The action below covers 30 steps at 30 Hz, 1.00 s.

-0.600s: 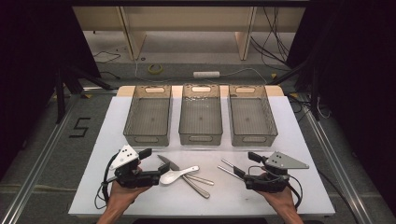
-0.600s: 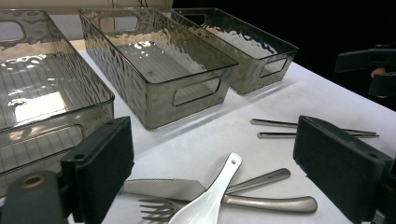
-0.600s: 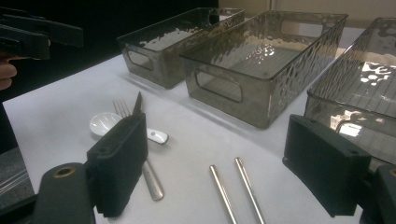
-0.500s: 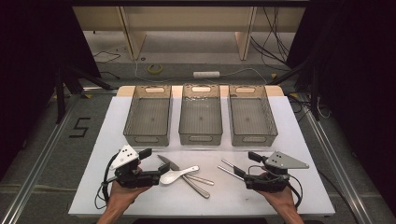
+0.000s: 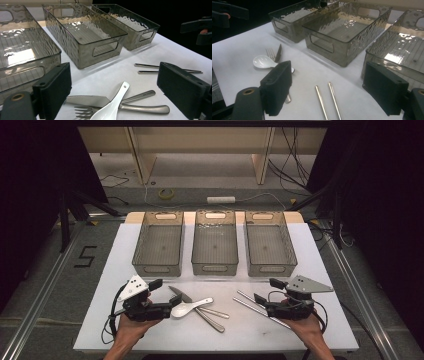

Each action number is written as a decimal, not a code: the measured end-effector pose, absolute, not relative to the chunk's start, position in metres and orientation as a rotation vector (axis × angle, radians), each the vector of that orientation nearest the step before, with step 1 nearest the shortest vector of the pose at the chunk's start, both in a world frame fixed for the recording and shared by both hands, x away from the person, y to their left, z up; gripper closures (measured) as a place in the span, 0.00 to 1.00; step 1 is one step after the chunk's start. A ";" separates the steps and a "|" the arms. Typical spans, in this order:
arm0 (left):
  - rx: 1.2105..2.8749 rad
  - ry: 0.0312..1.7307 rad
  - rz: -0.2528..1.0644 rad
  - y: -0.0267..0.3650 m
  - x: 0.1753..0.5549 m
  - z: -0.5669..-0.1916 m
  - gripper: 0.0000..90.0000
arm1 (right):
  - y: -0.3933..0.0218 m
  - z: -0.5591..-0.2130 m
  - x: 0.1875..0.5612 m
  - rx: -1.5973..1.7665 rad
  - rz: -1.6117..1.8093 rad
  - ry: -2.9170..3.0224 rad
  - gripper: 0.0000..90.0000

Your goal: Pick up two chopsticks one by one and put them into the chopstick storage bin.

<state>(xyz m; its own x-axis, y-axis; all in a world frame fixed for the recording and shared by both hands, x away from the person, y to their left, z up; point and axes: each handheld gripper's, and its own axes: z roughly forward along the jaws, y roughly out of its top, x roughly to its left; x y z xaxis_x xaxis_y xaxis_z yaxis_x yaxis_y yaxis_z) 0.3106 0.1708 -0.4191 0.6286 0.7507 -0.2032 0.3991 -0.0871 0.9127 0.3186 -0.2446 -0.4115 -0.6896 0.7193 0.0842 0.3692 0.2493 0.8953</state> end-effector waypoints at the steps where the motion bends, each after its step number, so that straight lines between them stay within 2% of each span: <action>1: 1.706 0.949 0.382 0.171 0.310 -0.419 0.13 | -0.245 -0.411 0.319 0.999 1.415 2.189 0.27; 5: 1.707 0.952 0.381 0.171 0.311 -0.419 0.13 | -0.244 -0.407 0.322 0.977 1.368 2.248 0.30; 12: 1.709 0.954 0.381 0.171 0.311 -0.419 0.13 | -0.241 -0.394 0.347 0.888 0.947 2.583 0.36; 18: 1.709 0.953 0.380 0.172 0.311 -0.419 0.13 | -0.238 -0.406 0.365 0.908 0.611 2.741 0.45; 25: 1.711 0.954 0.383 0.172 0.311 -0.419 0.13 | -0.234 -0.420 0.368 0.917 0.477 2.787 0.51; 30: 1.706 0.961 0.381 0.172 0.311 -0.420 0.13 | -0.233 -0.426 0.369 0.930 0.412 2.823 0.59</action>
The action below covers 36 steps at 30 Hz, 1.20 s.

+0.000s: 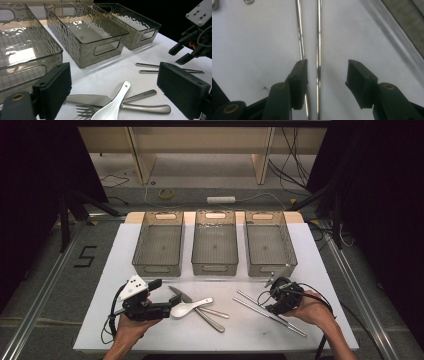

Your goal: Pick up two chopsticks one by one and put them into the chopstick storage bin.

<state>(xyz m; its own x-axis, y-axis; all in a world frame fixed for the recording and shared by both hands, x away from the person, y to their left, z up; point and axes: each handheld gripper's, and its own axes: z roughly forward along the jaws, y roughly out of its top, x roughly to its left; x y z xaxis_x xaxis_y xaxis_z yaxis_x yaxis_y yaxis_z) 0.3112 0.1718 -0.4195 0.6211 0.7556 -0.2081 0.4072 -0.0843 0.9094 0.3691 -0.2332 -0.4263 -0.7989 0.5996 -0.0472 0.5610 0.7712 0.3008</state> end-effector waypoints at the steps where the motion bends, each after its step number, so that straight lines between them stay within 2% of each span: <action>1: 1.705 0.961 0.381 0.172 0.311 -0.419 0.13 | -0.233 -0.428 0.370 0.926 0.403 2.830 0.60; 28: 1.716 0.963 0.382 0.171 0.311 -0.420 0.13 | -0.225 -0.453 0.374 0.896 0.176 2.936 0.91; 36: 1.716 0.963 0.382 0.171 0.311 -0.420 0.13 | -0.224 -0.453 0.377 0.899 0.163 2.958 0.95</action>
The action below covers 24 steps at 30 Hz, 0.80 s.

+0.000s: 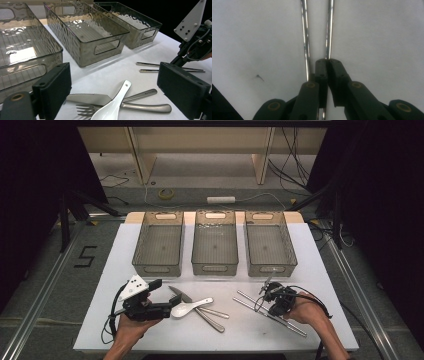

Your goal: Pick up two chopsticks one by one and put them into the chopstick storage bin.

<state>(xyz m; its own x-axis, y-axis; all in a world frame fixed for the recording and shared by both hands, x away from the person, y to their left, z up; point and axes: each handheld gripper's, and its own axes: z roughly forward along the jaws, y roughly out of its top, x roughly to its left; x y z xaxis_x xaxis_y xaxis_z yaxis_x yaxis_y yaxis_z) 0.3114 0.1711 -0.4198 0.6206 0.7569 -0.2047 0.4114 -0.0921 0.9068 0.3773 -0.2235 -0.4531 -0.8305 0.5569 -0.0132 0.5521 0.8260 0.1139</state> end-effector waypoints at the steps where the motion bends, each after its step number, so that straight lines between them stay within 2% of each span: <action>1: 1.716 0.963 0.381 0.171 0.311 -0.420 0.13 | -0.224 -0.453 0.378 0.897 0.156 2.963 0.95; 10: 1.717 0.964 0.384 0.171 0.312 -0.420 0.13 | -0.222 -0.450 0.380 0.838 0.136 2.981 0.96; 17: 1.728 0.961 0.376 0.169 0.313 -0.420 0.13 | -0.227 -0.427 0.380 0.804 0.209 2.931 0.96; 24: 1.783 0.916 0.330 0.158 0.321 -0.419 0.13 | -0.214 -0.410 0.371 0.696 0.283 2.911 0.96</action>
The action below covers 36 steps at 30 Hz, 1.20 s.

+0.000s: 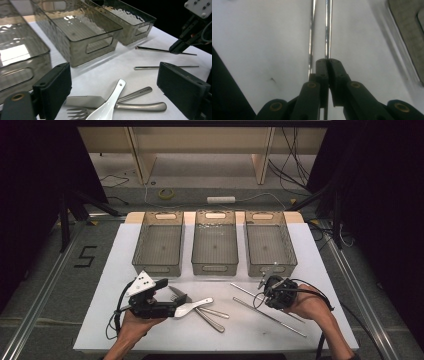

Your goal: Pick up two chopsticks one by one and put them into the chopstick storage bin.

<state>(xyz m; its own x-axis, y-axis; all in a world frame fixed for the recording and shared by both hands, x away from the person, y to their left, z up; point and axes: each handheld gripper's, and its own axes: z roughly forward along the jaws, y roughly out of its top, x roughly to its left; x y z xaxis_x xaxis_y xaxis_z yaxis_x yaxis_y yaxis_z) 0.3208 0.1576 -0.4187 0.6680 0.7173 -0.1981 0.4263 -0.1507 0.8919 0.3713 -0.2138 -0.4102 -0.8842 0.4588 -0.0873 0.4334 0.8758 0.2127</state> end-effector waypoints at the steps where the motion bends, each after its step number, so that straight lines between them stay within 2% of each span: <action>1: 1.793 0.907 0.324 0.154 0.322 -0.419 0.13 | -0.210 -0.409 0.370 0.676 0.288 2.913 0.96; 10: 1.968 0.769 0.253 0.115 0.331 -0.418 0.15 | -0.174 -0.398 0.354 0.471 0.315 2.941 0.96; 20: 2.148 0.613 0.249 0.084 0.332 -0.419 0.19 | -0.151 -0.400 0.345 0.306 0.277 2.975 0.96; 29: 2.315 0.469 0.249 0.063 0.328 -0.425 0.31 | -0.141 -0.400 0.337 0.263 0.271 2.994 0.96; 36: 2.370 0.389 0.258 0.056 0.324 -0.431 0.49 | -0.137 -0.398 0.333 0.192 0.291 2.983 0.96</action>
<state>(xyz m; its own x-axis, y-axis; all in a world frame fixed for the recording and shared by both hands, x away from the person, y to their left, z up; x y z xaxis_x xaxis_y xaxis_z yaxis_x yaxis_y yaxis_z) 0.3237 0.0561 -0.4309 0.9348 0.3469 0.0762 0.2053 -0.7028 0.6812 0.3331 -0.1366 -0.3980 -0.9823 0.1395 -0.1248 0.1127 0.9732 0.2005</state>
